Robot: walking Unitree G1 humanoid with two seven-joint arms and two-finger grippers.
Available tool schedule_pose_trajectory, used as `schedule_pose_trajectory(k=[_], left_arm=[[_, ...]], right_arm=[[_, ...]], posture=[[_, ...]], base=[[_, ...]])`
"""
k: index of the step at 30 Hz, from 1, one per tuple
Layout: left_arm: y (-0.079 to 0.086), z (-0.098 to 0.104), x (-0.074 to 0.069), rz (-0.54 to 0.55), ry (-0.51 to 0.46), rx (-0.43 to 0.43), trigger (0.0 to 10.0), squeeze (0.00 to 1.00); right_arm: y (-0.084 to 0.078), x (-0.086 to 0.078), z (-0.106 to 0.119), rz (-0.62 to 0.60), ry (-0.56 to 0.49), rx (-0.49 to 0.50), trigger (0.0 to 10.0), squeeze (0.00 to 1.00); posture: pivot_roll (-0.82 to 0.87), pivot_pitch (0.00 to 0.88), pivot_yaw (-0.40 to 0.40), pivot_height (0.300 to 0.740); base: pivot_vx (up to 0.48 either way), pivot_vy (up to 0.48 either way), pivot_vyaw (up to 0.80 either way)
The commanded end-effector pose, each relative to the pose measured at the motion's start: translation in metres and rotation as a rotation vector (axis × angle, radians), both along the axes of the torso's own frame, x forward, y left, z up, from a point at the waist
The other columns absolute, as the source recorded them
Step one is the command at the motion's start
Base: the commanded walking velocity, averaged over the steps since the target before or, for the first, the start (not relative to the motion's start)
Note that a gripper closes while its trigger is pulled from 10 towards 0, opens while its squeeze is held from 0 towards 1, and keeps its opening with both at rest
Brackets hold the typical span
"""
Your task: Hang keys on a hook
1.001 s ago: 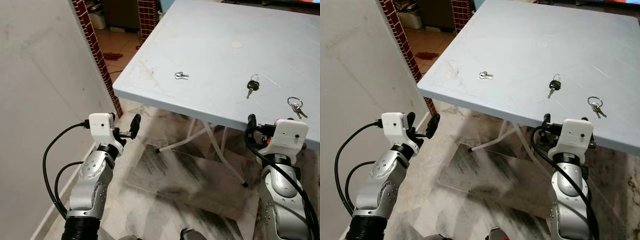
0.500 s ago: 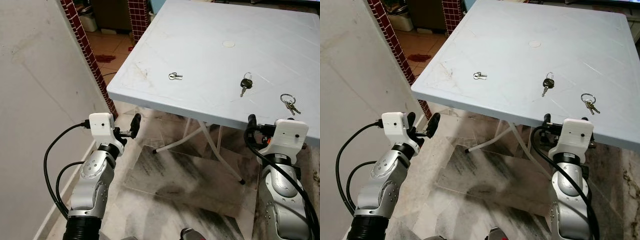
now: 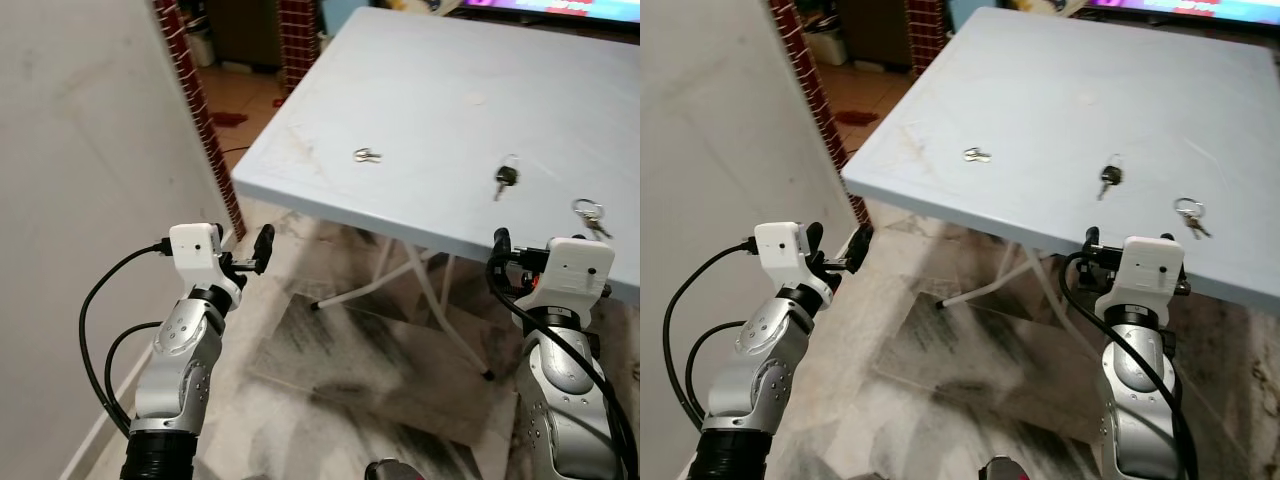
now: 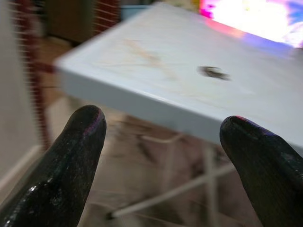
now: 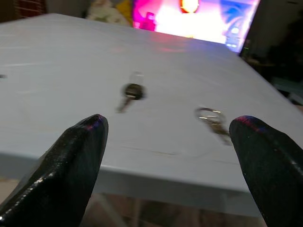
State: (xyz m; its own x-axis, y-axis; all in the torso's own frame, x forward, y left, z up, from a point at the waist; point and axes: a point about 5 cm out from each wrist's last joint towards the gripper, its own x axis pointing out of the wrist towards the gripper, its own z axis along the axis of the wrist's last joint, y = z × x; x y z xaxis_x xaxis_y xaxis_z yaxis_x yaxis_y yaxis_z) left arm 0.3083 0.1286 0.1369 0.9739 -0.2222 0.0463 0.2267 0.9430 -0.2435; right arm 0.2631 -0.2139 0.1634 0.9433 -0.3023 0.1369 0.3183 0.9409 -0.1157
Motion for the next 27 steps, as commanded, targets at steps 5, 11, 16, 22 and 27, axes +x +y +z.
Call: schedule_pose_trajectory(k=[5,11,16,22,27], left_arm=[[0.0068,-0.0039,-0.0010,0.010,0.018,0.015,10.0,0.00],[0.0077,-0.0040,-0.0007,0.011,0.018,0.020,10.0,0.00],[0.0084,-0.0042,-0.0007,0.009,0.019,0.023,10.0,0.00],[0.0091,-0.0049,-0.0004,0.015,0.021,0.027,10.0,0.00],[0.0112,-0.0021,0.0028,0.030,0.011,0.029,10.0,0.00]], right_arm=[[0.0024,-0.0001,0.0004,0.004,-0.004,0.004,10.0,0.00],[0.0036,-0.0005,-0.0014,0.009,0.000,0.004,10.0,0.00],[0.0064,0.0000,-0.0017,0.019,0.001,-0.012,10.0,0.00],[0.0073,0.0006,-0.0014,0.018,-0.004,-0.005,10.0,0.00],[0.0077,0.0021,-0.0011,0.019,-0.008,-0.002,10.0,0.00]], posture=[[-0.15,0.164,0.057,0.740],[-0.15,0.164,0.060,0.740],[-0.15,0.165,0.061,0.740],[-0.14,0.166,0.066,0.740],[-0.14,0.165,0.071,0.740]], base=[[0.000,-0.437,0.00],[0.000,-0.306,0.00],[0.000,-0.297,0.00],[0.000,-0.249,0.00],[0.000,0.000,0.00]])
